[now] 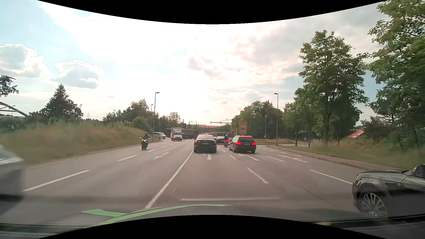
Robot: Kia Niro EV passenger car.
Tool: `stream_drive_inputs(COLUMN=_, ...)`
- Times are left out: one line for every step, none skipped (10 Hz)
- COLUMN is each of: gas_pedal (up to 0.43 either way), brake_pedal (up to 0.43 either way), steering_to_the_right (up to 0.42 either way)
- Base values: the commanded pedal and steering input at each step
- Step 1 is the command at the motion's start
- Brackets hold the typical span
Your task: Follow the waypoints while adhering to traffic rules and regulations
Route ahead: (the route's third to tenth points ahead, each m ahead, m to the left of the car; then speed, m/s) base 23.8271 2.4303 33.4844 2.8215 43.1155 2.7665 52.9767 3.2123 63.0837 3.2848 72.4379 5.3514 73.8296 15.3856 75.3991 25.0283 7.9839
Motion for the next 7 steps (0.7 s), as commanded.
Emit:
stream_drive_inputs(gas_pedal=0.000, brake_pedal=0.000, steering_to_the_right=-0.006)
stream_drive_inputs(gas_pedal=0.000, brake_pedal=0.000, steering_to_the_right=-0.006)
stream_drive_inputs(gas_pedal=0.008, brake_pedal=0.000, steering_to_the_right=-0.006)
stream_drive_inputs(gas_pedal=0.008, brake_pedal=0.000, steering_to_the_right=-0.007)
stream_drive_inputs(gas_pedal=0.008, brake_pedal=0.000, steering_to_the_right=-0.007)
stream_drive_inputs(gas_pedal=0.008, brake_pedal=0.000, steering_to_the_right=-0.007)
stream_drive_inputs(gas_pedal=0.008, brake_pedal=0.000, steering_to_the_right=-0.007)
